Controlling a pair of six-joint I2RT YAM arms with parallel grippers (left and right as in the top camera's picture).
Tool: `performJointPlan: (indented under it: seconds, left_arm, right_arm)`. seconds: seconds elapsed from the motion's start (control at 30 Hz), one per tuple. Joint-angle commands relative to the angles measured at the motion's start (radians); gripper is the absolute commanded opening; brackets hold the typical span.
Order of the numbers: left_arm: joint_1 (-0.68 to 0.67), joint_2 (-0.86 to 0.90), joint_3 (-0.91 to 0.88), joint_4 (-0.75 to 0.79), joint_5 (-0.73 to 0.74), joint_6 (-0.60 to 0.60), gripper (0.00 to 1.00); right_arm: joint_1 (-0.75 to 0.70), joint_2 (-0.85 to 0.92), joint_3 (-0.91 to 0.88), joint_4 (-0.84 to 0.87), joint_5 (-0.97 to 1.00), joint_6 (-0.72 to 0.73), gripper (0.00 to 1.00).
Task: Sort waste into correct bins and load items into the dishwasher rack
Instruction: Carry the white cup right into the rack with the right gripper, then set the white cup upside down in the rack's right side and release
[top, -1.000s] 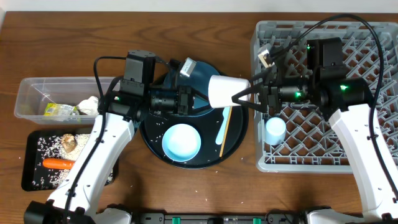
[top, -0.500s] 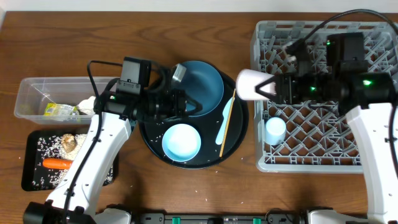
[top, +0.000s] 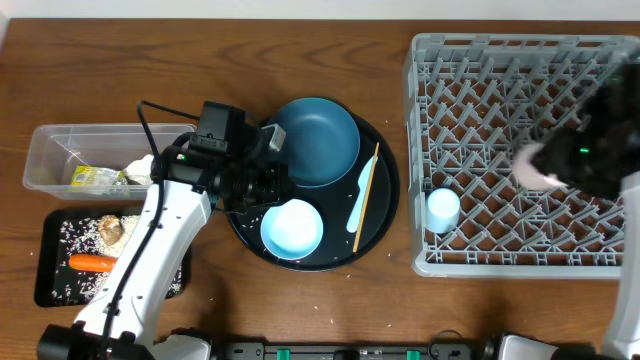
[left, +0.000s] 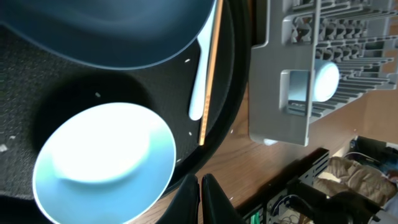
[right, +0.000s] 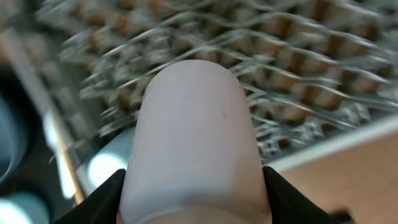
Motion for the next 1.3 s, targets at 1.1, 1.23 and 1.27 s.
performJointPlan:
  seconds: [1.1,1.23,1.27]
  left_arm:
    - [0.000,0.006,-0.082,-0.023,-0.028,0.072,0.06]
    - [0.000,0.006,-0.082,-0.022,-0.028,0.072,0.06]
    - [0.000,0.006,-0.082,-0.022,-0.028,0.072,0.06]
  right_arm:
    - [-0.374,0.388,0.020,0.057,0.042,0.041,0.01]
    - [-0.378,0.407,0.019,0.062,0.042,0.041,0.01]
    - [-0.378,0.407,0.018,0.064,0.042,0.041,0.01]
